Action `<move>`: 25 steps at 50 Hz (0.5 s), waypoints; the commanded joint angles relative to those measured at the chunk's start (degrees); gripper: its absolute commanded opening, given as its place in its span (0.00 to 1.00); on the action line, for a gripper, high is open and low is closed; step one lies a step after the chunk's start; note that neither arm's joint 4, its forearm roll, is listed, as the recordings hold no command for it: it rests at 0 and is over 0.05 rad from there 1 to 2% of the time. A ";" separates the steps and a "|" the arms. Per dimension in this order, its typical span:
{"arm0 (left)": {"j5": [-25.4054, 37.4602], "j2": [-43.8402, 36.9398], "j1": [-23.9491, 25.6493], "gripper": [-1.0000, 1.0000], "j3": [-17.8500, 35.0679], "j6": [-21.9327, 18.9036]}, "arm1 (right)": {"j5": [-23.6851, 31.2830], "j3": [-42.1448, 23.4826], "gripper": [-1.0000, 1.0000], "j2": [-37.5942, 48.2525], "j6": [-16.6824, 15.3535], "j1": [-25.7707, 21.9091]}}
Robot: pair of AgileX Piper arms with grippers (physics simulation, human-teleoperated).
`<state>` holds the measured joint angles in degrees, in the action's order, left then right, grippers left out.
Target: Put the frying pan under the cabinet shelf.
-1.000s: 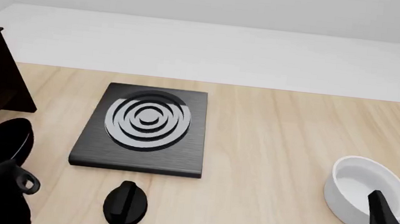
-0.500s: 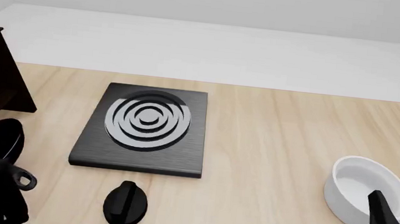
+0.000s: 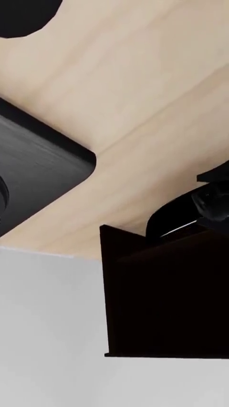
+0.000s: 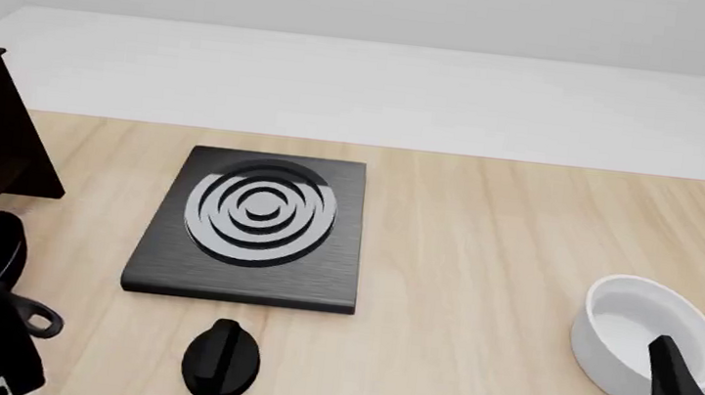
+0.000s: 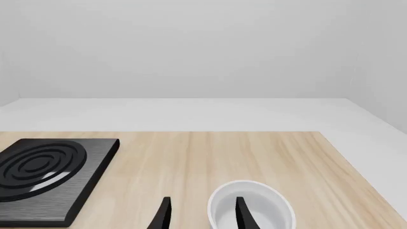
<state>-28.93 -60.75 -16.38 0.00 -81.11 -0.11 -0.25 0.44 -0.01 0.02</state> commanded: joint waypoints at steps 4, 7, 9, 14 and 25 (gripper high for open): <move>-5.36 -3.99 -2.87 0.00 0.00 -2.16 | 0.00 0.00 1.00 -0.01 0.01 0.00; -5.74 -4.37 -3.16 0.00 0.00 -2.02 | 0.00 0.00 1.00 -0.01 -0.01 -0.01; -6.84 -5.47 -3.51 0.00 0.00 -2.18 | 0.00 0.00 1.00 0.00 0.02 0.00; -10.01 -8.70 -4.12 0.00 0.00 -2.76 | 0.00 0.00 1.00 0.00 0.01 0.00; -14.54 -13.80 -4.81 0.00 0.00 -3.51 | 0.00 0.00 1.00 -0.01 0.00 0.01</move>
<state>-35.26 -70.23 -17.75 0.00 -82.56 -0.11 -0.25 0.44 0.00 0.02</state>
